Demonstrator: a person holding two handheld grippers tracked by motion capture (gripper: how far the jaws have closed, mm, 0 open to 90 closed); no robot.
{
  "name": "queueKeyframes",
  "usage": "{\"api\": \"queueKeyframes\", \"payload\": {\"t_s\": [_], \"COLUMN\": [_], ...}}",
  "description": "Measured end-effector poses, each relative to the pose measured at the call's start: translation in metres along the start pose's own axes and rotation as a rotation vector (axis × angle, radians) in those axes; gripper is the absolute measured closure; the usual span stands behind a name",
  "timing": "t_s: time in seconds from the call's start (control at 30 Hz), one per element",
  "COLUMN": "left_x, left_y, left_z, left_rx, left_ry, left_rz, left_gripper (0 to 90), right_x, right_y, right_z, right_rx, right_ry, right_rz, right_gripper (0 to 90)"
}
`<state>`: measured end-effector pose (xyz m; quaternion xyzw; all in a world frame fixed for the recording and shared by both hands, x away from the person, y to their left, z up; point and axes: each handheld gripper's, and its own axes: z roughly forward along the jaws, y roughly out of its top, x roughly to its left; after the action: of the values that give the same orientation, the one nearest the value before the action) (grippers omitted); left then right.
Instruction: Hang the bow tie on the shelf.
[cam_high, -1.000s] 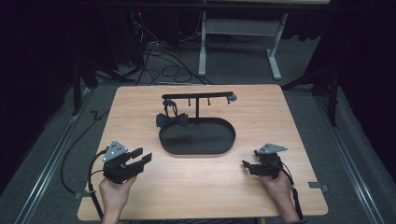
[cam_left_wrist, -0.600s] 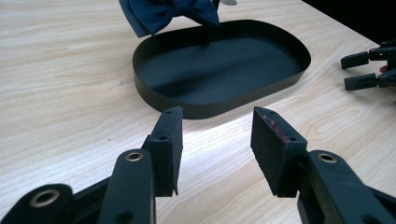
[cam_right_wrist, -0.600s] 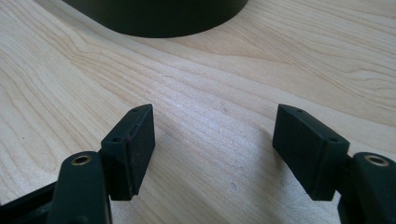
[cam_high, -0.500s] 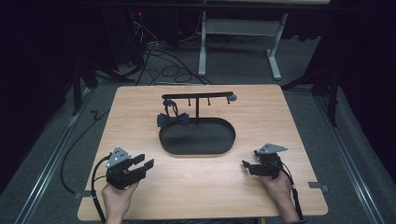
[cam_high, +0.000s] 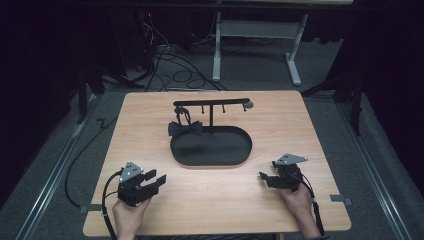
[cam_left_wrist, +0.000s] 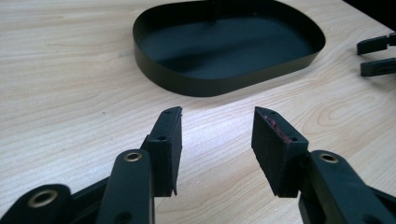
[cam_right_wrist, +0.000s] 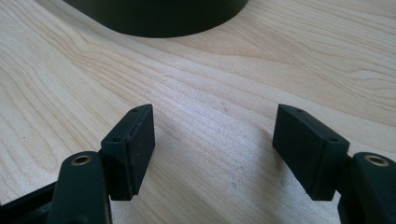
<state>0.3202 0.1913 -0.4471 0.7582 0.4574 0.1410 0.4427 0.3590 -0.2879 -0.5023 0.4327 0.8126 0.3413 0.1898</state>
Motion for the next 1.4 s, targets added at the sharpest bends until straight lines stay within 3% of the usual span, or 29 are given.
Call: {"api": "queueKeyframes", "payload": {"t_s": [0.43,0.77,1.4], "left_x": [0.005,0.005,0.007], "left_y": [-0.012,-0.014,-0.016], "left_z": [0.019,0.038,0.054], "left_rx": [0.019,0.038,0.054], "left_ry": [0.033,0.092,0.159], "left_rz": [-0.029,-0.011,0.012], "left_gripper": [49.4,48.2,47.9], "right_x": [0.0,0.0,0.0], "right_y": [0.0,0.0,0.0], "right_z": [0.0,0.0,0.0], "right_rx": [0.0,0.0,0.0], "right_ry": [0.001,0.001,0.001], "right_rz": [-0.001,0.0,0.0], "right_gripper": [31.1,31.2,31.2]}}
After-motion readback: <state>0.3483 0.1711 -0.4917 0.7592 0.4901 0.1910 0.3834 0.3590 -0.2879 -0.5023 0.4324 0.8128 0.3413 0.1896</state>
